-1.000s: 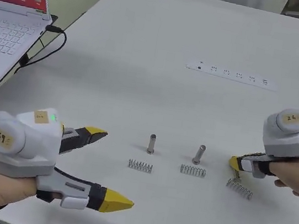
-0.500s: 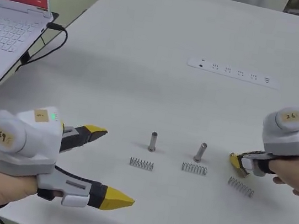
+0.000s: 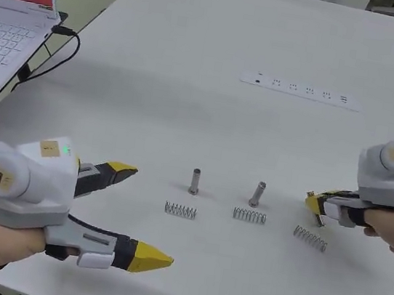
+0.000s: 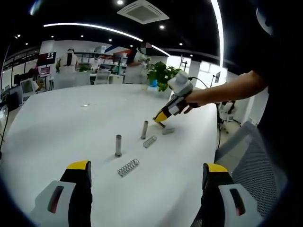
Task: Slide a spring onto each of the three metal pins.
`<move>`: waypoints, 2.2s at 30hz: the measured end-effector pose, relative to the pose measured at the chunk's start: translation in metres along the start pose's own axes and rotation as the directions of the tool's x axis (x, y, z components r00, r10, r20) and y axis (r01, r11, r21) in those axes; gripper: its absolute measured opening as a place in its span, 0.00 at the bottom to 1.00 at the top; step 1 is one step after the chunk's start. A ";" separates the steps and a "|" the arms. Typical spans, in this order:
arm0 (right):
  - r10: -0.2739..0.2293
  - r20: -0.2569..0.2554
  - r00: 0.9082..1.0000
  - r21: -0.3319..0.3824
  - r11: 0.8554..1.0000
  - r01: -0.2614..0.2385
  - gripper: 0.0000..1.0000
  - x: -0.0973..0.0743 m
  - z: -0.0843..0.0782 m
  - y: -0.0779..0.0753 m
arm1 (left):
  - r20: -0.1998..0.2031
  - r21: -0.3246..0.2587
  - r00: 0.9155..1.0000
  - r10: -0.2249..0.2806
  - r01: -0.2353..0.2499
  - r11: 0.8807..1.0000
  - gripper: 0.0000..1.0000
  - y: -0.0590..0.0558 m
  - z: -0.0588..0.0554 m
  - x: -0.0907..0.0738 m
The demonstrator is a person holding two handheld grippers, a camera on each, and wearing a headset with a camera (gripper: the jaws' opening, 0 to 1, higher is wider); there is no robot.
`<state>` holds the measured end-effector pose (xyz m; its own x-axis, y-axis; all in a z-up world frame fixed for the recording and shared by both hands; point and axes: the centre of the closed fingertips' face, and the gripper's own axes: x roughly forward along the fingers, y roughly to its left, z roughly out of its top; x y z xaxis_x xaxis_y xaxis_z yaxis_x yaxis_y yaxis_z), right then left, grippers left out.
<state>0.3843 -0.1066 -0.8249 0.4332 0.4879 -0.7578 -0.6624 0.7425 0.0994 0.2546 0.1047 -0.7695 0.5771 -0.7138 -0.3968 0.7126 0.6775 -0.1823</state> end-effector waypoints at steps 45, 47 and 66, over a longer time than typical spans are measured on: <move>-0.028 0.137 0.990 -0.064 0.997 0.037 0.18 -0.028 -0.004 0.006 | 0.025 0.015 1.000 0.003 -0.004 1.000 0.94 -0.003 0.009 0.000; -0.034 0.133 0.991 -0.065 0.997 0.043 0.18 -0.029 -0.005 0.006 | 0.025 0.016 1.000 0.003 -0.004 1.000 0.94 -0.004 0.009 0.000; 0.007 0.157 0.988 -0.077 0.997 0.006 0.19 -0.054 -0.017 0.012 | 0.028 0.015 1.000 0.002 -0.003 1.000 0.94 -0.003 0.010 -0.002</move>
<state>0.3427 -0.1321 -0.7938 0.5195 0.5587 -0.6465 -0.7051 0.7077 0.0451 0.2554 0.1023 -0.7587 0.5897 -0.7167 -0.3721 0.7170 0.6768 -0.1673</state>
